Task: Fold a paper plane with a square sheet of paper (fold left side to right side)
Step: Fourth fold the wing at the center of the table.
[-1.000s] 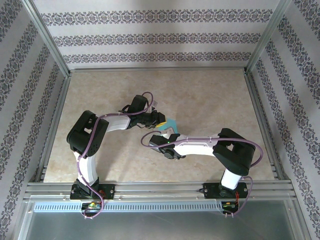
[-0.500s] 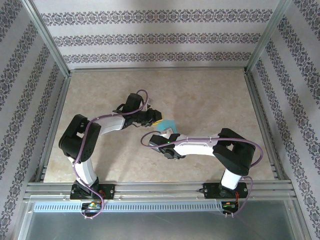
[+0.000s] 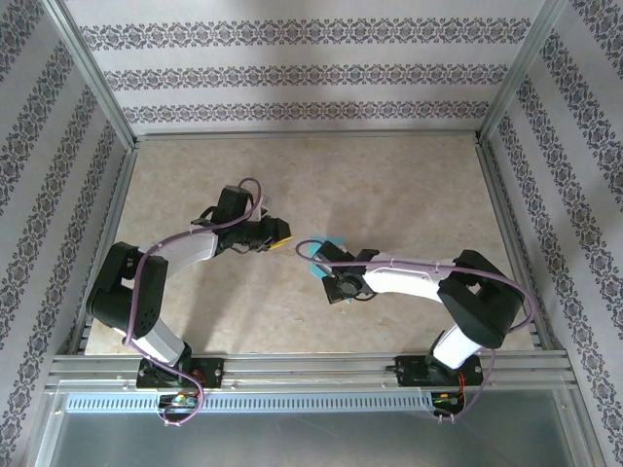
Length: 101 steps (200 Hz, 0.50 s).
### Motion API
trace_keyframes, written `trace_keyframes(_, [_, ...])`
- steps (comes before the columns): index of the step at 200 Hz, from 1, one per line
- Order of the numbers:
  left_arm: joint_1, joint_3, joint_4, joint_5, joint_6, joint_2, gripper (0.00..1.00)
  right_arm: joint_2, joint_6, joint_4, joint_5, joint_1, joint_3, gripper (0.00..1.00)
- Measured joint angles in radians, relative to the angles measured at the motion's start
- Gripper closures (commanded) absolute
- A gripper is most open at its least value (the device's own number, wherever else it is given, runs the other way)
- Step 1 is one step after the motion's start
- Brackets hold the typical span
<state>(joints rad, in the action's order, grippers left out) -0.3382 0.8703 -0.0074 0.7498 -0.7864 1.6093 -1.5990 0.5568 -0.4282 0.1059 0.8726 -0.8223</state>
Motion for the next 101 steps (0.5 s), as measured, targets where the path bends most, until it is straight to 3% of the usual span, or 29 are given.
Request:
trace_keyframes(37, [-0.010, -0.039, -0.023, 0.002, 0.013, 0.003, 0.69, 0.043, -0.015, 0.101, -0.182, -0.093, 0.065, 1.00])
trace_keyframes(101, [-0.134, -0.009, 0.001, 0.010, -0.010, 0.125, 0.68, 0.067, -0.015, 0.295, -0.488, -0.251, 0.184, 1.00])
